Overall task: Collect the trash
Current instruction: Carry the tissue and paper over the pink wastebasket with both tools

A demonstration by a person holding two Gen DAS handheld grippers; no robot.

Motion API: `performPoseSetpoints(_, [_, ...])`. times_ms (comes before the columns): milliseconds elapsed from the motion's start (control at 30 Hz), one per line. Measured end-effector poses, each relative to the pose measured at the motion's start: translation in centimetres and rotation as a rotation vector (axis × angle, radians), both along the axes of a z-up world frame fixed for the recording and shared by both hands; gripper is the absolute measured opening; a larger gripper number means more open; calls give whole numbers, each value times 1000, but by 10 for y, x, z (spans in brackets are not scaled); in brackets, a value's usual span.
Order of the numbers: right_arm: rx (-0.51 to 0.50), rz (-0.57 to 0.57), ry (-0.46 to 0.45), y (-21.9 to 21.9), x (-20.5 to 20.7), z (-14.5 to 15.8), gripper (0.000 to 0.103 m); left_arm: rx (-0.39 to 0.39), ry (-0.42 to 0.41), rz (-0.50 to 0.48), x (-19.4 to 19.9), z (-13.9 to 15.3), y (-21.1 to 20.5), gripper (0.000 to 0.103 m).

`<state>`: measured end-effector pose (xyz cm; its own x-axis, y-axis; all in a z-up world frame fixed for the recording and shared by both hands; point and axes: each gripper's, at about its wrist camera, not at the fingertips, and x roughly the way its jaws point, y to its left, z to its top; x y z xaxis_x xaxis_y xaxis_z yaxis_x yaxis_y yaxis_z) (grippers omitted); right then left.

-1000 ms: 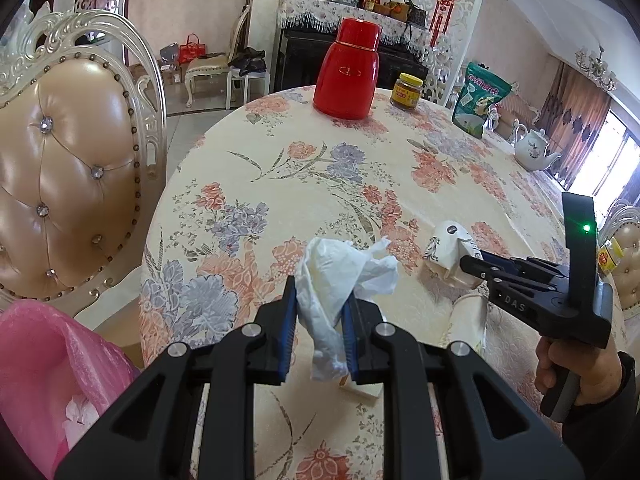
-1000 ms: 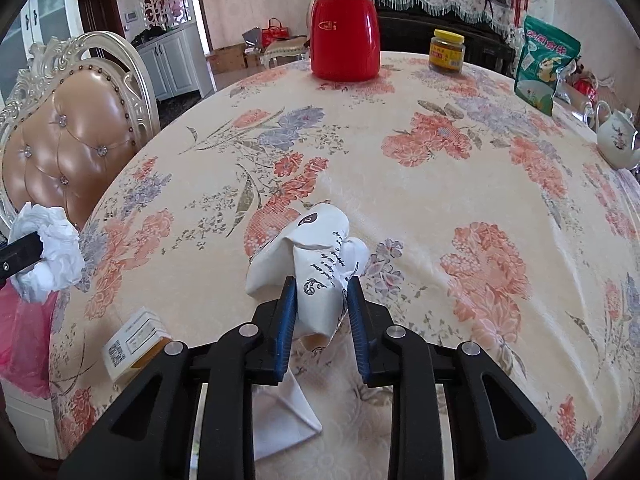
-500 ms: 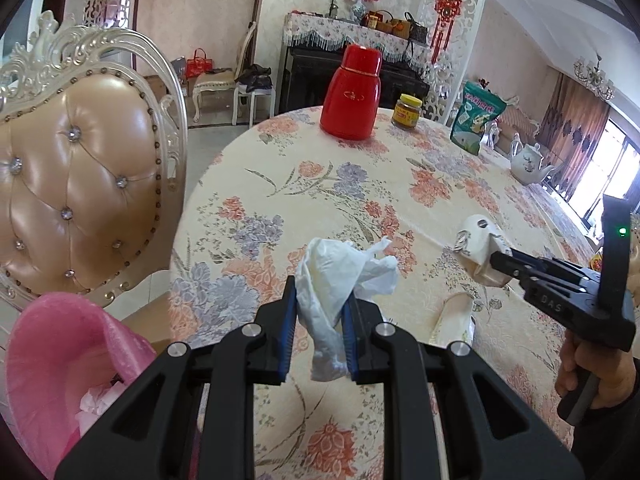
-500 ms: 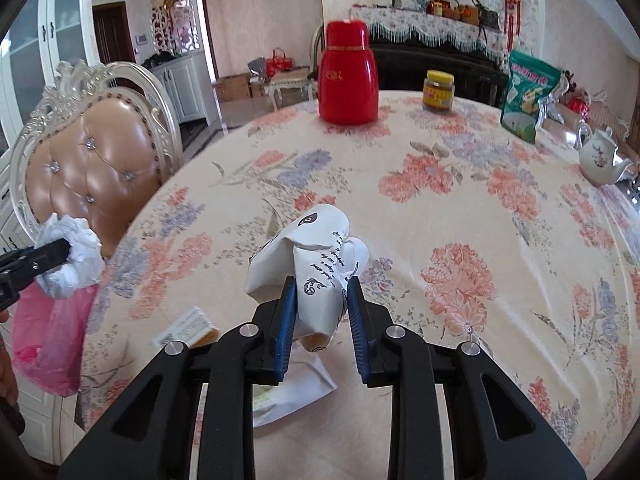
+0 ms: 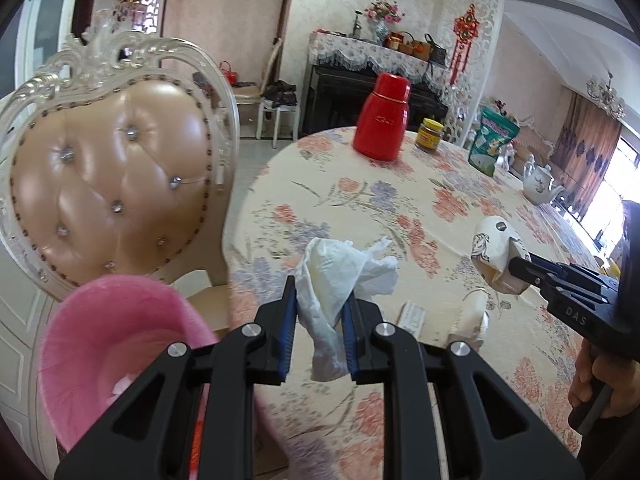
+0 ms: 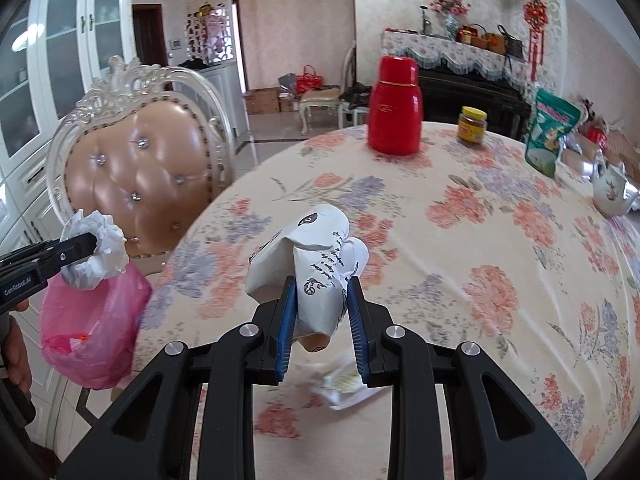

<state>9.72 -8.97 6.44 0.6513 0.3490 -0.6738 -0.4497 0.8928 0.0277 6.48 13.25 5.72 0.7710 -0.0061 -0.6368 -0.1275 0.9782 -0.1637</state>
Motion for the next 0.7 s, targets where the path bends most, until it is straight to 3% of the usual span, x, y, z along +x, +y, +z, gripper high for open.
performPoseSetpoints(700, [5, 208, -5, 119, -50, 7, 25, 15, -17, 185, -80, 6, 103, 20])
